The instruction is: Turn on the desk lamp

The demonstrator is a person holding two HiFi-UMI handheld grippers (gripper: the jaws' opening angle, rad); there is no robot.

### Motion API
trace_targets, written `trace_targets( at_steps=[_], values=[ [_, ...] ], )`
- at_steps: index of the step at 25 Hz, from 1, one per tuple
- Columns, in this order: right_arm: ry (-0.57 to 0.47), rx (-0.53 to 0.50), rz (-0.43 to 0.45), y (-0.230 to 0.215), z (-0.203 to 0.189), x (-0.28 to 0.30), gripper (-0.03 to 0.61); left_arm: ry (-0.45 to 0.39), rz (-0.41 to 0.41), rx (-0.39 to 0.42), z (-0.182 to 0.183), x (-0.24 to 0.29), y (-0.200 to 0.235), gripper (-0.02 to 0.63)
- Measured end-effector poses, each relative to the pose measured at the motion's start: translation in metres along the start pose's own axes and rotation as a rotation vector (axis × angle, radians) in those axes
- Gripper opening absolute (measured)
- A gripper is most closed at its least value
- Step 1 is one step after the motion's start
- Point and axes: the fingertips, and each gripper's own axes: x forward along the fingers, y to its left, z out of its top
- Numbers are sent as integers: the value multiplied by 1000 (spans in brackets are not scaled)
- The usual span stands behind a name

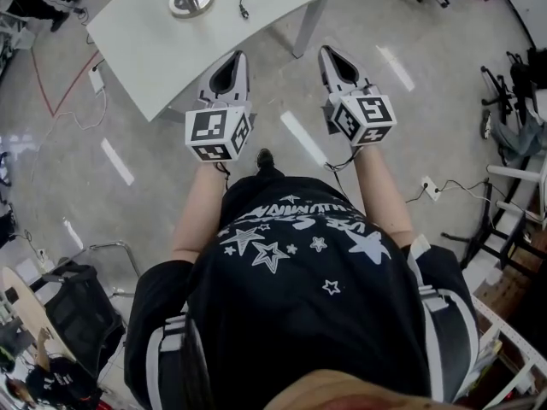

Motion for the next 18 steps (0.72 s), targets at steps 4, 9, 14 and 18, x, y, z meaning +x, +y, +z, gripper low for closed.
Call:
trace_targets(
  at_steps=[4,9,14,18],
  values=[
    [6,2,-17,-11,1,24,5,13,-21,-1,-3,24,13,11],
    [14,6,-36,-16,1,43,5,25,-51,-4,-4,41,23,11],
    [27,8,-41,-14,-4,51,5,25,-58,-12,-5,45,33,10],
    [29,11,-44,-14,-5,54,5,27,-56,-16,-7,46,36,10]
  ],
)
